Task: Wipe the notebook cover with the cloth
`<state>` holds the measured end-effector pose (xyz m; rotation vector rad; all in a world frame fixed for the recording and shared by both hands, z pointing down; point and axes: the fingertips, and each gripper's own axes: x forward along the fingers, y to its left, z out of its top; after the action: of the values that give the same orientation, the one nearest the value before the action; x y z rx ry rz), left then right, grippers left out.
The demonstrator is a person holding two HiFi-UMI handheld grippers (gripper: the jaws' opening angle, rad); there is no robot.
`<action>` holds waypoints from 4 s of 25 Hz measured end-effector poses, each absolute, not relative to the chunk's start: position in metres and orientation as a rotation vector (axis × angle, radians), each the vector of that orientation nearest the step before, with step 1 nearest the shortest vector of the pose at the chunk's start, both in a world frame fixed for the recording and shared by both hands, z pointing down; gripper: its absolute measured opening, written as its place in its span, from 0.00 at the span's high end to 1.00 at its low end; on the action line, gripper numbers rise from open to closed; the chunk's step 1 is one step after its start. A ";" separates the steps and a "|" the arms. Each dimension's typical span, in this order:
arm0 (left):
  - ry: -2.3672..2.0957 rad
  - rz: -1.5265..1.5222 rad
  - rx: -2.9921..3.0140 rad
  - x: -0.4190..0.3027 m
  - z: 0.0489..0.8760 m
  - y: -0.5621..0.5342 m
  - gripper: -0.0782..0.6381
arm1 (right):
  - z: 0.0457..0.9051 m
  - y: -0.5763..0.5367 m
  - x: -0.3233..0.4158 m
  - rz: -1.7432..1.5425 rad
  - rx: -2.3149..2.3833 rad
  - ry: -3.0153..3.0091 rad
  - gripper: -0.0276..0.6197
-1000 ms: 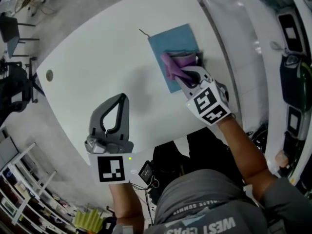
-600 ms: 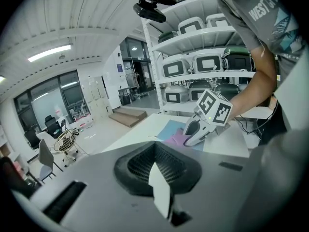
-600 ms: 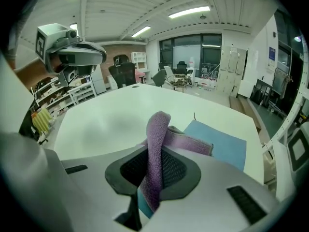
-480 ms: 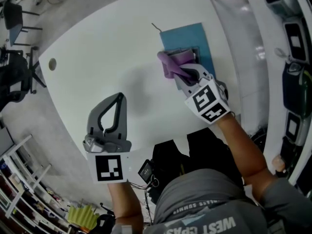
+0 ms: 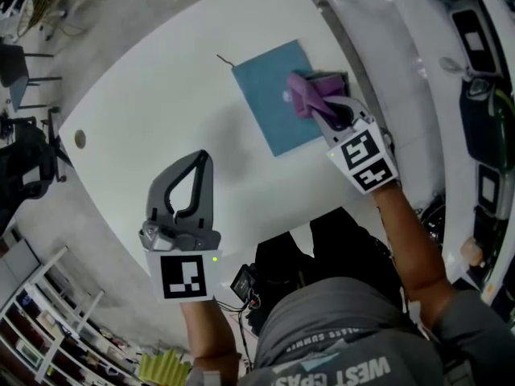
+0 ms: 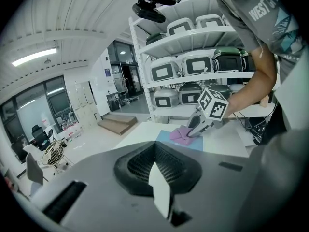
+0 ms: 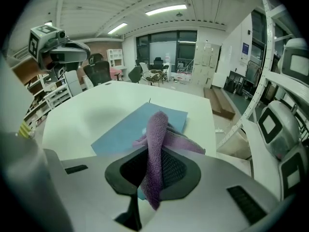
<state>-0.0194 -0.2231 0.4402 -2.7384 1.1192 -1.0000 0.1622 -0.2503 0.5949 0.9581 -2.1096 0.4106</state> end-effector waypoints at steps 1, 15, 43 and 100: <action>1.116 -0.999 -2.740 -0.016 0.440 -0.224 0.89 | 0.595 -0.250 0.163 0.412 0.957 -2.112 0.85; 1.297 -0.998 -2.716 -0.049 0.445 -0.195 0.89 | 0.593 -0.245 0.074 0.304 0.729 -2.232 0.85; 1.136 -1.003 -2.738 -0.012 0.439 -0.212 0.89 | 0.593 -0.278 0.156 0.361 0.955 -2.130 0.85; 1.296 -1.058 -2.721 -0.044 0.457 -0.199 0.89 | 0.597 -0.342 0.066 0.282 0.756 -2.254 0.85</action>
<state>-0.0443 -0.1994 0.4570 -2.7208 1.2960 -1.0581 0.0659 -0.3416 0.5971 0.7562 -2.2545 0.2825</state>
